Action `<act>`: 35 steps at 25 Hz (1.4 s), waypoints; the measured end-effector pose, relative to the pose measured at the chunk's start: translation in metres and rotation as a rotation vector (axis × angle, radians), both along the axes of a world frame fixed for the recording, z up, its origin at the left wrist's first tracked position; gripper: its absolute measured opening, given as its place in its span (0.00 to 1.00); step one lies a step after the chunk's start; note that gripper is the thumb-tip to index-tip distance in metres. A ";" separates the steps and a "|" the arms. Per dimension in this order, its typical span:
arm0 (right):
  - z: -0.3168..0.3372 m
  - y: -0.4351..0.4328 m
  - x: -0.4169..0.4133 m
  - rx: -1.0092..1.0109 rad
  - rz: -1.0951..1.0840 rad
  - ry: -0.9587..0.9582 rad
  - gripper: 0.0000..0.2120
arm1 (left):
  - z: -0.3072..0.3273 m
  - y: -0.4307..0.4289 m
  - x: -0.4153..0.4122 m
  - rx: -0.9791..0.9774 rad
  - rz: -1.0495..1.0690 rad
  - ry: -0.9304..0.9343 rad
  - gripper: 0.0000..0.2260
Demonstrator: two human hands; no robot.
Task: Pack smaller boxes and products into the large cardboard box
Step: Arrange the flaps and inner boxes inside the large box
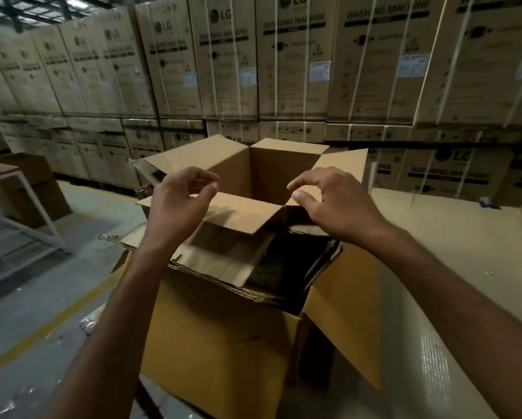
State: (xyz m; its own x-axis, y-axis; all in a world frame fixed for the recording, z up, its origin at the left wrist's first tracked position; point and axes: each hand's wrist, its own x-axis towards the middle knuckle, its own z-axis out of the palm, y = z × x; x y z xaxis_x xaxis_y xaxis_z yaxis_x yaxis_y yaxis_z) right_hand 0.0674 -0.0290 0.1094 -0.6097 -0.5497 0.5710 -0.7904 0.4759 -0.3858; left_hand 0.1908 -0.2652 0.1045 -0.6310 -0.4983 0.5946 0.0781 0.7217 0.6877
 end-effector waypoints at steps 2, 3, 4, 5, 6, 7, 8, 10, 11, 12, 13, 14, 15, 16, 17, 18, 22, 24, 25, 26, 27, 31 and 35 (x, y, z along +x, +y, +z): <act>-0.002 -0.025 -0.006 0.119 -0.032 -0.018 0.14 | 0.001 -0.023 -0.014 -0.062 -0.058 -0.066 0.06; -0.005 -0.033 -0.008 0.171 -0.045 -0.037 0.17 | 0.001 -0.030 -0.021 -0.110 -0.093 -0.109 0.07; -0.008 -0.039 -0.011 0.217 -0.057 -0.059 0.19 | 0.000 -0.037 -0.028 -0.160 -0.132 -0.157 0.07; -0.011 -0.043 -0.013 0.267 -0.070 -0.073 0.21 | -0.001 -0.041 -0.035 -0.203 -0.168 -0.206 0.08; -0.014 -0.046 -0.016 0.315 -0.086 -0.068 0.21 | -0.002 -0.046 -0.041 -0.240 -0.193 -0.254 0.09; -0.016 -0.048 -0.018 0.355 -0.102 -0.053 0.20 | -0.004 -0.049 -0.046 -0.279 -0.198 -0.300 0.10; -0.018 -0.050 -0.020 0.382 -0.114 -0.036 0.19 | -0.006 -0.052 -0.050 -0.316 -0.193 -0.341 0.10; -0.020 -0.053 -0.023 0.398 -0.133 -0.012 0.16 | -0.009 -0.056 -0.056 -0.363 -0.192 -0.394 0.11; -0.023 -0.054 -0.025 0.398 -0.144 -0.006 0.15 | -0.011 -0.058 -0.058 -0.378 -0.203 -0.409 0.11; -0.025 -0.055 -0.026 0.394 -0.158 -0.006 0.15 | -0.012 -0.059 -0.060 -0.393 -0.217 -0.421 0.12; -0.027 -0.057 -0.028 0.385 -0.173 -0.011 0.14 | -0.013 -0.060 -0.062 -0.407 -0.231 -0.430 0.12; -0.029 -0.058 -0.029 0.371 -0.187 -0.016 0.15 | -0.014 -0.060 -0.064 -0.417 -0.242 -0.431 0.12; -0.032 -0.060 -0.031 0.359 -0.198 -0.020 0.15 | -0.015 -0.061 -0.065 -0.420 -0.244 -0.424 0.12; -0.035 -0.061 -0.031 0.349 -0.204 -0.016 0.15 | -0.017 -0.061 -0.066 -0.421 -0.240 -0.415 0.12; -0.037 -0.061 -0.032 0.338 -0.205 -0.014 0.14 | -0.020 -0.062 -0.067 -0.424 -0.233 -0.404 0.12; -0.039 -0.061 -0.032 0.325 -0.203 -0.015 0.14 | -0.022 -0.061 -0.067 -0.427 -0.226 -0.390 0.12; -0.041 -0.060 -0.034 0.300 -0.194 -0.049 0.12 | -0.022 -0.061 -0.064 -0.449 -0.216 -0.367 0.12; -0.041 -0.060 -0.034 0.301 -0.197 -0.070 0.12 | -0.021 -0.061 -0.064 -0.467 -0.213 -0.388 0.11; -0.040 -0.060 -0.032 0.302 -0.199 -0.075 0.12 | -0.020 -0.061 -0.065 -0.472 -0.209 -0.394 0.11; -0.040 -0.059 -0.030 0.301 -0.201 -0.072 0.12 | -0.020 -0.061 -0.065 -0.471 -0.208 -0.395 0.10; -0.039 -0.059 -0.028 0.300 -0.198 -0.064 0.12 | -0.021 -0.060 -0.066 -0.464 -0.207 -0.390 0.10; -0.035 -0.057 -0.020 0.312 -0.179 -0.045 0.16 | -0.024 -0.058 -0.065 -0.416 -0.198 -0.363 0.10; -0.035 -0.056 -0.018 0.328 -0.179 -0.052 0.17 | -0.026 -0.058 -0.063 -0.410 -0.188 -0.355 0.11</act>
